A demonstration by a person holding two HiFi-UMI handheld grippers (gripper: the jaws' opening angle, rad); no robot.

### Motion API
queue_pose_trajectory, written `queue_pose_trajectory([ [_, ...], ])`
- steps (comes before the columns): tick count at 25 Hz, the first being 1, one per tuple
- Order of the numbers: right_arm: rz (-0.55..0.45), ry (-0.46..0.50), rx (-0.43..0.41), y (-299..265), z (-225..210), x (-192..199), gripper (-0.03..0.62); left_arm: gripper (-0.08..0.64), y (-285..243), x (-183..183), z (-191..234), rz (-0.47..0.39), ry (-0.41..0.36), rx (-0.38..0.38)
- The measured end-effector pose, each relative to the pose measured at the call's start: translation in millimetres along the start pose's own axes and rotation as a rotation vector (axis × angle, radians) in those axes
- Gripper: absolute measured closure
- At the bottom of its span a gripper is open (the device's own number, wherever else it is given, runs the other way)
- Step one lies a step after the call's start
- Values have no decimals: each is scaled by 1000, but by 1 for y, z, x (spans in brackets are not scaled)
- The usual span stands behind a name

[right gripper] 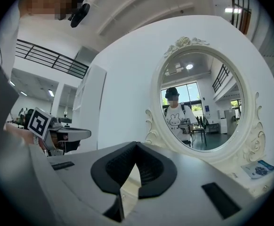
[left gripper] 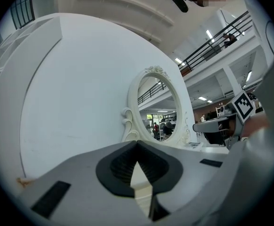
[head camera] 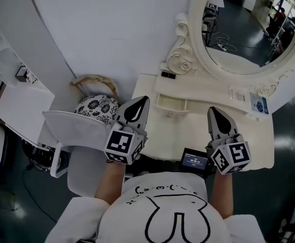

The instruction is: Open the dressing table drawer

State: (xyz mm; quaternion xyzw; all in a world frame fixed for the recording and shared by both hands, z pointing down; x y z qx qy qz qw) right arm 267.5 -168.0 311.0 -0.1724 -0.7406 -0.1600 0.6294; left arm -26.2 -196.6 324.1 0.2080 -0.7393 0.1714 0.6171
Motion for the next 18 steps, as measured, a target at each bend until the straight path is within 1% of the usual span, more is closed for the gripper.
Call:
queue_pose_trajectory([
  [12,19,3,14,3,-6,0,588,545,-9,-1,-8,1,-4,23],
  [18,27,6,18,2,-4,3,588,545,-9,1,-5,3,-4,33],
])
Point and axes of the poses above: the fingertips, and each gripper's own axes: y backward along the fingers, z to its left, x out of its underside, the point moved 10 cm from there along y, backward along the fingers, and after that the axes turned 9 degrees about -y, right-handed, at the moved point
